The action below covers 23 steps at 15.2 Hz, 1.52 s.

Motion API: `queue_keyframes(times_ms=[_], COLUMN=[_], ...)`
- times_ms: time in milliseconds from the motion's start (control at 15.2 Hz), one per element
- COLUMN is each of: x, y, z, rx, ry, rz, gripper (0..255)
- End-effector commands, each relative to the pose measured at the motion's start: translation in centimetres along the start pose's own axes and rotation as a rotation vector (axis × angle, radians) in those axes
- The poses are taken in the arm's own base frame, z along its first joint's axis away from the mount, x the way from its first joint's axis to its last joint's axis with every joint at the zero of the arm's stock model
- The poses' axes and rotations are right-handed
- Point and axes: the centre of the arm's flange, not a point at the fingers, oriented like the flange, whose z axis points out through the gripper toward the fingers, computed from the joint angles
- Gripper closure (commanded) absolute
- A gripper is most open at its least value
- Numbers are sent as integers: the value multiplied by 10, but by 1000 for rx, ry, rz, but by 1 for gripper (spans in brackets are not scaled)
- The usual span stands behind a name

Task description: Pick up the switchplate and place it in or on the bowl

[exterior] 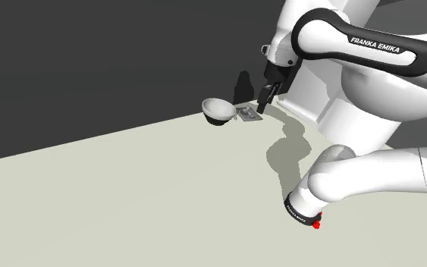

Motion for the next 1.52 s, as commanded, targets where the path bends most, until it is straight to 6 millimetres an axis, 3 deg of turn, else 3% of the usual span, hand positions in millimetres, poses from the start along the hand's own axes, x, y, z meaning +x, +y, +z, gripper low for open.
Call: queue_keyframes(times_ms=[0, 1452], x=[0, 67], y=[0, 241], z=[0, 147], rx=[0, 4], ry=[0, 36], rz=[0, -117], gripper=[0, 0])
